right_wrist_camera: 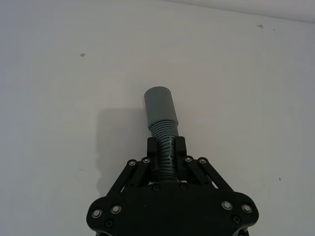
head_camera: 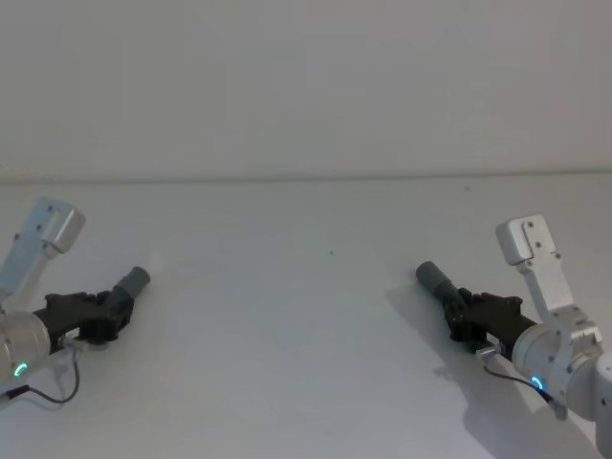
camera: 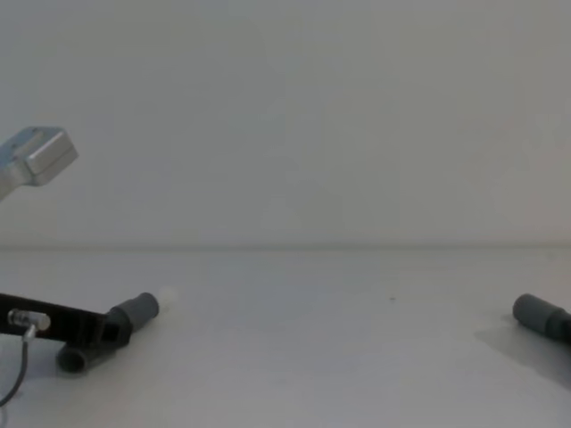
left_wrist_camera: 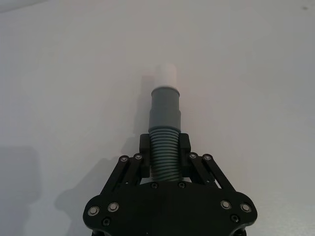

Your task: Use both hands to pick up one end of the pipe from the table, align the ends, and insert them.

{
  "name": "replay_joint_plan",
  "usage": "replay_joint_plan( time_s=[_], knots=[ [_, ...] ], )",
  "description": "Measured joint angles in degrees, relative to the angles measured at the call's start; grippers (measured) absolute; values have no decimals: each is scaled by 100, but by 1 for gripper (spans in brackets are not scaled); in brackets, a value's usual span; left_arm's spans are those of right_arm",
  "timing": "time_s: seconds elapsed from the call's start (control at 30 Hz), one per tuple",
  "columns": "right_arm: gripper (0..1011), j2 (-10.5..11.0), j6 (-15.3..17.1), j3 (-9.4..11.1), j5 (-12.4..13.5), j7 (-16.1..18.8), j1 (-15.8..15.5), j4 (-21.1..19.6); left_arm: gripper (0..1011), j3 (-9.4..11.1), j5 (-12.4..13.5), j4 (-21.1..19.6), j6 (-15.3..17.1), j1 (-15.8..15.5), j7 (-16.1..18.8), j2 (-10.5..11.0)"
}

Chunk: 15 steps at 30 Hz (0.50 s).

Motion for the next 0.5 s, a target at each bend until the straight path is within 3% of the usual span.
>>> replay_joint_plan(
  time_s=[0.5],
  knots=[
    [179, 0, 0, 0, 1, 0, 0, 0, 300, 175, -174, -89, -345, -229, -828, 319]
  ],
)
